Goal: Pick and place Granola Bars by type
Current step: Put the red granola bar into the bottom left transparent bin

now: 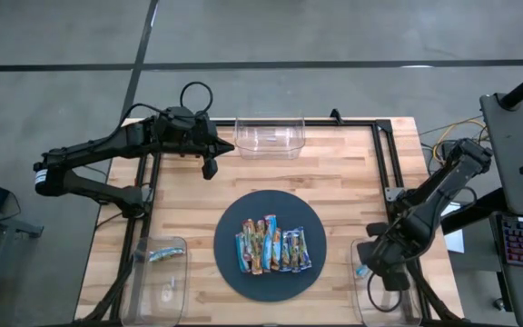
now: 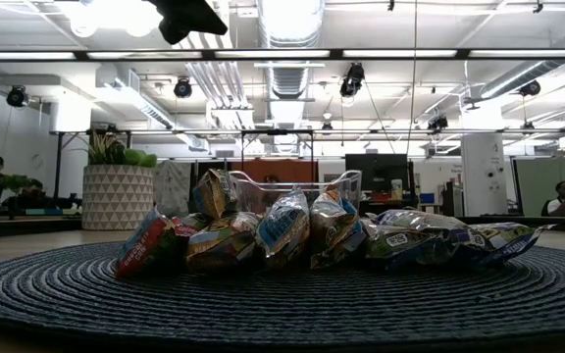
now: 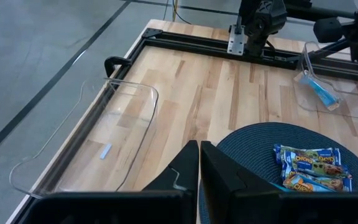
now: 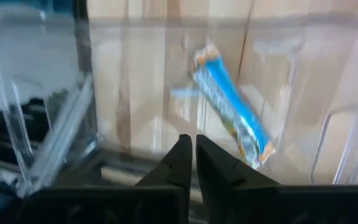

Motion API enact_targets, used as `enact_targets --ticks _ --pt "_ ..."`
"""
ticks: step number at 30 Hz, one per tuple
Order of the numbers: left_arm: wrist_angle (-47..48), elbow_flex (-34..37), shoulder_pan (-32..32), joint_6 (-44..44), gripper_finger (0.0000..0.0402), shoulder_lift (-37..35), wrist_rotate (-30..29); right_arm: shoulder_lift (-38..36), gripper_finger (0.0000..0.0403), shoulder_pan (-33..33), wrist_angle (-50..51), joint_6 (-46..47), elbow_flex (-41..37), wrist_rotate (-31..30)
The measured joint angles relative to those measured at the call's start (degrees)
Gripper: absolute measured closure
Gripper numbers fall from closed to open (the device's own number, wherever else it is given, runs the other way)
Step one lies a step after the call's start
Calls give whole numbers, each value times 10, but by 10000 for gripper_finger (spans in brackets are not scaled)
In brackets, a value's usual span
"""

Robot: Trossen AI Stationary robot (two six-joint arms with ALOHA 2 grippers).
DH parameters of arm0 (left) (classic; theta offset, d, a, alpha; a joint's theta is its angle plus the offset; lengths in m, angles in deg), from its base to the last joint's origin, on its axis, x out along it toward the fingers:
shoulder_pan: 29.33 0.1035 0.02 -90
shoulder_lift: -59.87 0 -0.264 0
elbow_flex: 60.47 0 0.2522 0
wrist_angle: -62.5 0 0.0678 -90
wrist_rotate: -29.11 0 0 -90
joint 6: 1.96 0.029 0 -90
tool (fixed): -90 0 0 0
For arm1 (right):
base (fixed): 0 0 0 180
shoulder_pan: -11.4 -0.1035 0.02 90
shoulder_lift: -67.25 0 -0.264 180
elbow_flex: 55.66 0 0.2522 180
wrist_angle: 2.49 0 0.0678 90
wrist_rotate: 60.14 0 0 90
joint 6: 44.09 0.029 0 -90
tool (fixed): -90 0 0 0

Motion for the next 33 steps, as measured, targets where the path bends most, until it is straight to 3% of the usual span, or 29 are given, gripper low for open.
enact_targets --ticks 19,33 --pt "-9 0 0 0 401 0 11 -1 394 180 -37 -161 226 -171" --pt "-40 0 0 5 401 0 52 -5 394 328 -142 -310 235 -180"
